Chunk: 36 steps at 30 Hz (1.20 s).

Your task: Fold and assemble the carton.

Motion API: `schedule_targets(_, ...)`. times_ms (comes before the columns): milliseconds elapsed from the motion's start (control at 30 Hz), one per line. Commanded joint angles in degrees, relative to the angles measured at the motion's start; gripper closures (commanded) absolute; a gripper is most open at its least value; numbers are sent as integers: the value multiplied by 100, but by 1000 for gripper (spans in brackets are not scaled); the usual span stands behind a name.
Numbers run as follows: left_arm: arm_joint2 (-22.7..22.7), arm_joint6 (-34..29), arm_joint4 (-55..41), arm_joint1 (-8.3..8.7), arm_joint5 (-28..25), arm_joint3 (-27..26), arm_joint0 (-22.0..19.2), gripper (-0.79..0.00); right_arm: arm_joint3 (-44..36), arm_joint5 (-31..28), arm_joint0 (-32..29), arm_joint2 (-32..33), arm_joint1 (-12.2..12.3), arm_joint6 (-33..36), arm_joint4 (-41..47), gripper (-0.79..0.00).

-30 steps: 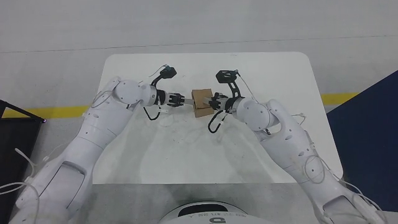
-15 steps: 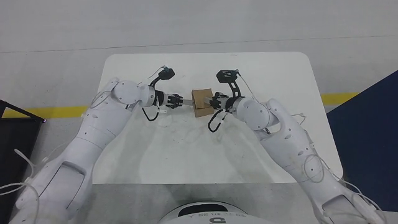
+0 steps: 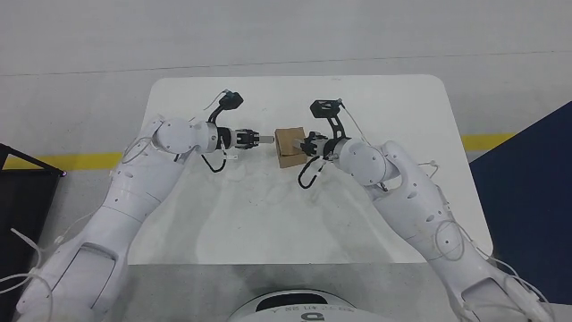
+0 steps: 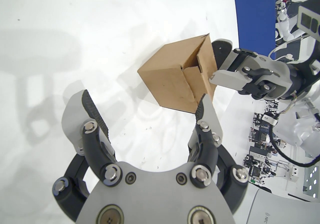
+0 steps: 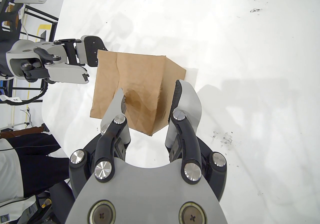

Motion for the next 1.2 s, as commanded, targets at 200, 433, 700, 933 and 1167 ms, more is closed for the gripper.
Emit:
schedule_targets(200, 141, 87, 75, -74, -8, 136, -173, -785, -28, 19, -12, 23, -5, 8, -38, -363)
schedule_targets(433, 333, -15, 62, -165, -27, 356, -333, -785, -53, 21, -38, 54, -6, 34, -47, -363)
schedule_targets(700, 506, -202, 183, -237, 48, 592, -492, -785, -51, 14, -36, 60, -15, 56, -62, -360)
schedule_targets(933, 595, -211, 226, -292, 46, 719, -577, -785, -81, 42, -21, 64, -25, 52, -90, -369)
schedule_targets(1167, 683, -309, 320, -334, 79, 775, -648, -785, -130, 37, -56, 109, -25, 12, -102, -499)
